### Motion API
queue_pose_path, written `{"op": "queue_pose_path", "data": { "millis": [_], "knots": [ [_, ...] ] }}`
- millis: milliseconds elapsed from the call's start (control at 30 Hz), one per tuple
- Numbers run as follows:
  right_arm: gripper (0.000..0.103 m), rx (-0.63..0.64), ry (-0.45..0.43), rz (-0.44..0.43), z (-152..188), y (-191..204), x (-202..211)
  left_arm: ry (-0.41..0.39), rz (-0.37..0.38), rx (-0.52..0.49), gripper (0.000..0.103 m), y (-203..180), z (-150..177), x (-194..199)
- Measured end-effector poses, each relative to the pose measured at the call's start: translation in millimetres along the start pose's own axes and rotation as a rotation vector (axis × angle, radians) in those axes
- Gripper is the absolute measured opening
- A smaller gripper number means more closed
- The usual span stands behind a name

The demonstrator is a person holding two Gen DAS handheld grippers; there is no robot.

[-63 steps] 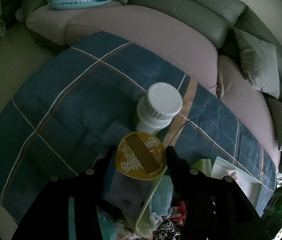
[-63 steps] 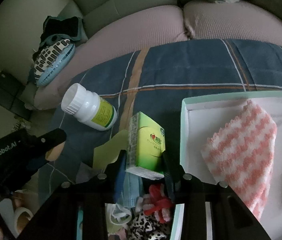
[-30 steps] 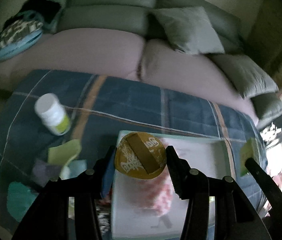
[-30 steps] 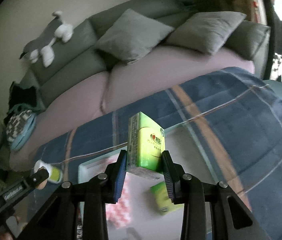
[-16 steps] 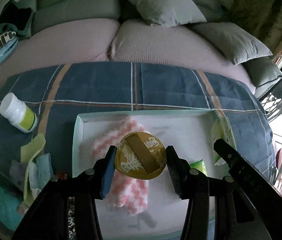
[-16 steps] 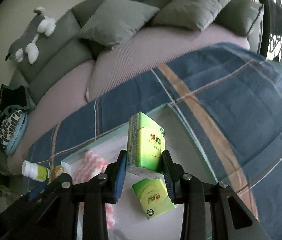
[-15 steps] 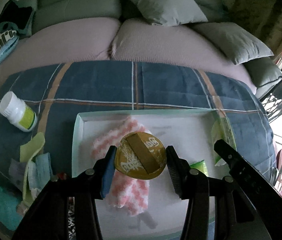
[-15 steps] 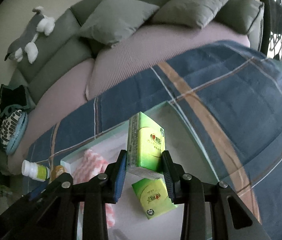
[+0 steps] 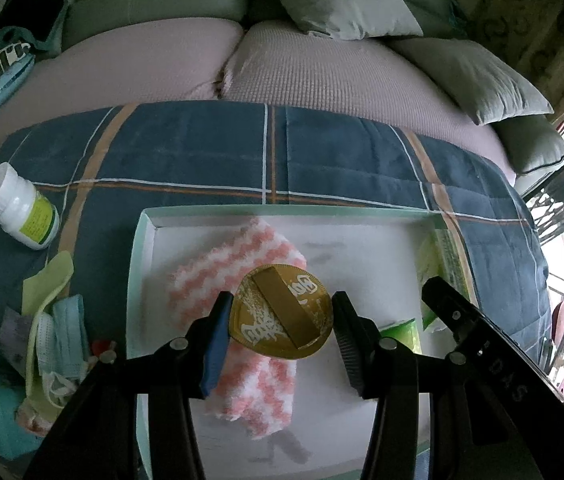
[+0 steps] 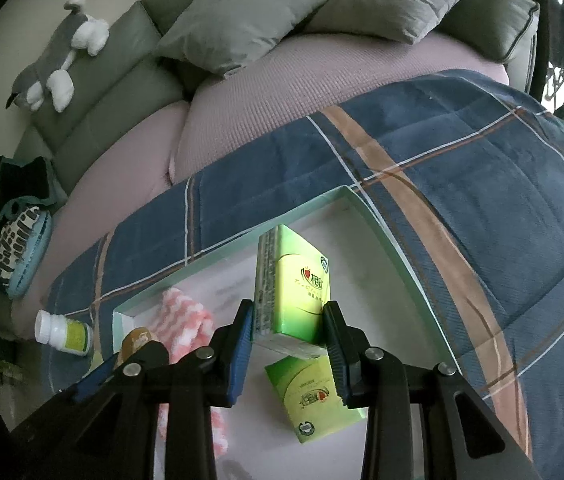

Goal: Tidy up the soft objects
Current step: 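Lower the tissue pack into the tray and open the right gripper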

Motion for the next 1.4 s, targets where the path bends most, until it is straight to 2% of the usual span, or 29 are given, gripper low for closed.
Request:
{"op": "queue_pose_path", "data": {
  "millis": [533,667,733,767,800,1033,1300,1400],
  "knots": [
    [0.037,0.005,0.041,0.008,4,0,-11,0.069,0.061,0.042,0.051,7,4,-13],
    [0.039,0.012,0.041,0.008,3,3,-8,0.059,0.054,0.047,0.052,11,3,-9],
    [0.039,0.019,0.033,0.007,2,5,-5,0.052,0.057,0.053,0.057,14,2,-6],
    [0.039,0.020,0.031,0.008,2,5,-5,0.049,0.059,0.057,0.063,15,1,-5],
    [0.039,0.022,0.029,0.007,2,6,-4,0.047,0.060,0.062,0.066,17,1,-4],
    [0.039,0.035,0.020,0.002,0,10,2,0.028,0.057,0.089,0.066,28,-3,5],
    [0.039,0.073,0.039,0.018,2,19,-1,0.015,-0.002,0.149,0.071,53,-8,5],
    [0.042,0.093,0.042,0.025,4,23,-2,0.011,-0.026,0.170,0.074,65,-9,4]
  ]
}}
Point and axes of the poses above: each gripper's, at about its wrist camera, not at the fingertips, and x roughly against the way its jaws point, y to its left, z to its underside, the point moved 3 cm from there along -x, roughly the way its jaws point, and after that the axes turned 11 degrees about -z, right-handed, at the moved point
